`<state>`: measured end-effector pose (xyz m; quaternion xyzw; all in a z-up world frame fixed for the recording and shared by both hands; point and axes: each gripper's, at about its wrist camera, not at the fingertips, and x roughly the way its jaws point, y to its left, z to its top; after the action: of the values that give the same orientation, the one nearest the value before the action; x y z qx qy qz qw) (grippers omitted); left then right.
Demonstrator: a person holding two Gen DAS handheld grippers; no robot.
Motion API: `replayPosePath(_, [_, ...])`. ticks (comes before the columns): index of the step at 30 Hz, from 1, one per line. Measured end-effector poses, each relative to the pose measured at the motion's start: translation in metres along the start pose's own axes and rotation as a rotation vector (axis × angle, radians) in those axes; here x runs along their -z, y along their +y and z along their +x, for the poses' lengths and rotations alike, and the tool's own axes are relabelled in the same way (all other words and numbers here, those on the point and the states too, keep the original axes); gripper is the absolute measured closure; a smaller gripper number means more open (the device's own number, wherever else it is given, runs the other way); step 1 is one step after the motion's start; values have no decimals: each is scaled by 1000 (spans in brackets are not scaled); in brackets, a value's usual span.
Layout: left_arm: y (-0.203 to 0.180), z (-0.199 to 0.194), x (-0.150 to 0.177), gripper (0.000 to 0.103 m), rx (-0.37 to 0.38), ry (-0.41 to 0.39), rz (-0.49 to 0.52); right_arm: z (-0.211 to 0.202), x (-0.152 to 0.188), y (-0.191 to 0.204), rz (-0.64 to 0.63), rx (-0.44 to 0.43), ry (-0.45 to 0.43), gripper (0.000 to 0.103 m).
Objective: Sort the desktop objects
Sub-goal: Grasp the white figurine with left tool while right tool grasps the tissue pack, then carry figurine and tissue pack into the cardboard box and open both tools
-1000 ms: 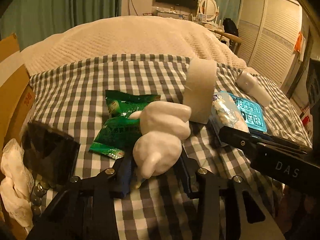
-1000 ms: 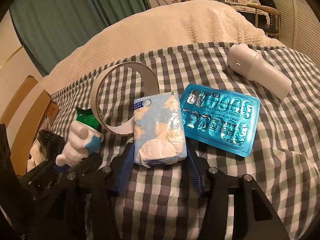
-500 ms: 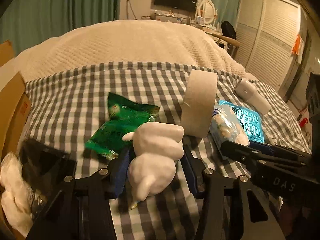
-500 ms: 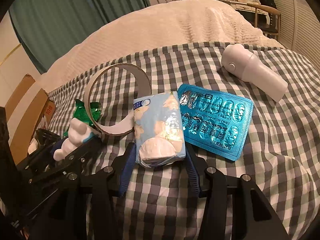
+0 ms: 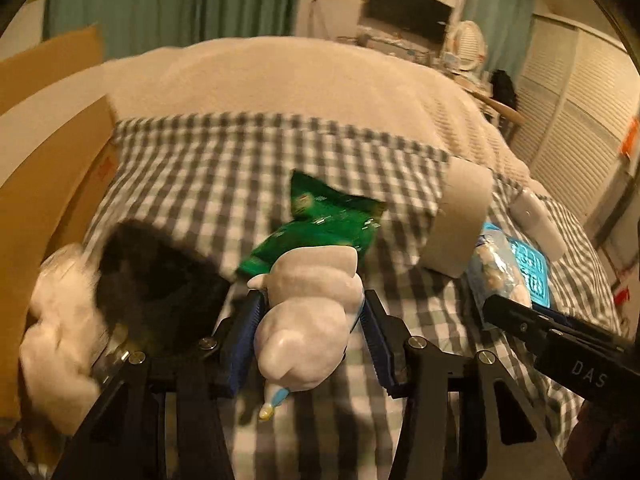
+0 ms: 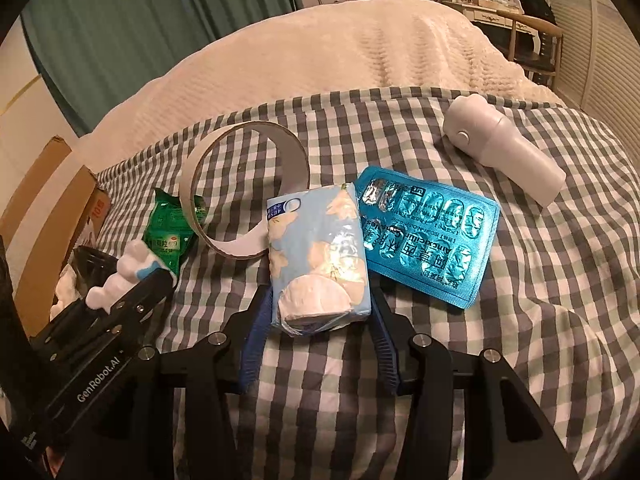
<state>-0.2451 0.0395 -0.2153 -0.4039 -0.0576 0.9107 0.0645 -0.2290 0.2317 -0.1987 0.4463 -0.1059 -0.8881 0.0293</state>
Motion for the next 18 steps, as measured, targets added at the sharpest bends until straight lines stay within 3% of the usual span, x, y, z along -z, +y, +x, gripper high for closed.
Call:
replayPosePath(5, [7, -34, -4, 53, -41, -7, 20, -21, -5, 7, 21, -8, -37, 58])
replayPosePath(9, [14, -76, -8, 53, -23, -62, -19, -57, 7, 22, -35, 40, -44, 58])
replayPosePath(14, [15, -139, -8, 53, 7, -131, -21, -104, 29, 36, 7, -20, -9, 58])
replayPosePath(16, [17, -164, -11, 53, 0, -167, 0, -129, 31, 51, 5, -61, -36, 58])
replayPosePath(18, [28, -187, -18, 53, 8, -201, -10, -157, 28, 73, -37, -49, -76, 58])
